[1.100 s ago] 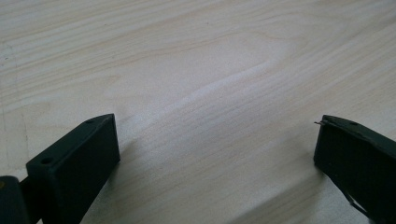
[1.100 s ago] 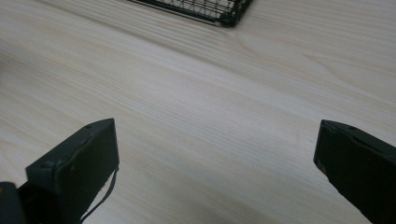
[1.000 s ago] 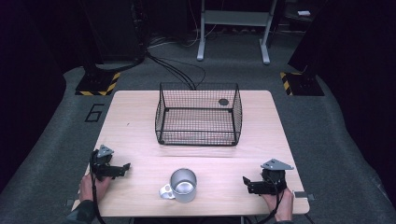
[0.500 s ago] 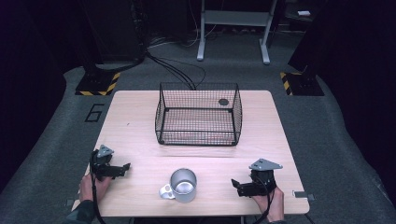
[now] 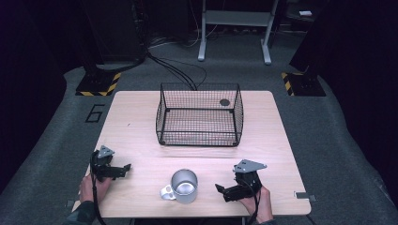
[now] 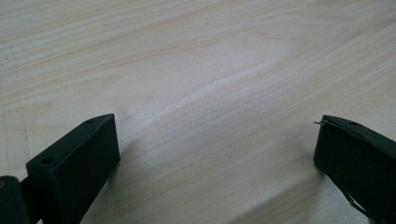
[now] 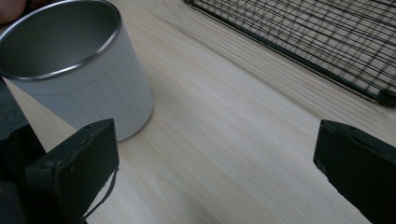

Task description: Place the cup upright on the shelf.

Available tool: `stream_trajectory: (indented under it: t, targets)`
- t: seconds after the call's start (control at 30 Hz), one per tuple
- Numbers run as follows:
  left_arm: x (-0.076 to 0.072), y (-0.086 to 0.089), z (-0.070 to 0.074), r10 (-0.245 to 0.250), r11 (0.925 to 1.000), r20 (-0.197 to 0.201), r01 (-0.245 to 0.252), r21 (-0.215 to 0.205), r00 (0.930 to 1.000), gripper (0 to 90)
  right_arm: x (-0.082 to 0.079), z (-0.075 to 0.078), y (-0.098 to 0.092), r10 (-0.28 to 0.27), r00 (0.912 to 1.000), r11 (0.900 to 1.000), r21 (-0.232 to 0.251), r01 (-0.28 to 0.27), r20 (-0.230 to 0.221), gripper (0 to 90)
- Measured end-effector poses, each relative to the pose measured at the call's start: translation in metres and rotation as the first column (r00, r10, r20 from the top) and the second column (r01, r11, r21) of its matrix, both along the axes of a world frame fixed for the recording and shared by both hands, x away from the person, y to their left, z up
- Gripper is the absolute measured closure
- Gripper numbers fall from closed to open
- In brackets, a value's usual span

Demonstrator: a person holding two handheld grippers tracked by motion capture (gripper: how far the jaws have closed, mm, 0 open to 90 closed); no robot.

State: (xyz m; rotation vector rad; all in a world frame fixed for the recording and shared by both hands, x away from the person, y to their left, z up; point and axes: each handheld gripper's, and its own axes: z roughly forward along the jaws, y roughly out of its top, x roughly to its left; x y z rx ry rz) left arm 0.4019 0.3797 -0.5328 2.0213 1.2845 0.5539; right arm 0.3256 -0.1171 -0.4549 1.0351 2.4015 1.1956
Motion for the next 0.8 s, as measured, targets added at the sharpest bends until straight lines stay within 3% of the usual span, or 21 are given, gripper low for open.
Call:
stream_trajectory:
  t: [0.37, 0.8]
  targets:
    - [0.000, 0.000, 0.000, 0.000, 1.0000, 0.000, 0.000, 0.000, 1.0000, 0.2, -0.001, 0.000, 0.032, 0.111, 0.9936, 0.994, 0.015, -0.111, -0.022, 0.0]
    - [0.000, 0.000, 0.000, 0.000, 1.0000, 0.000, 0.000, 0.000, 1.0000, 0.2, -0.004, -0.001, 0.067, 0.236, 0.9712, 0.972, 0.021, -0.235, -0.036, 0.0]
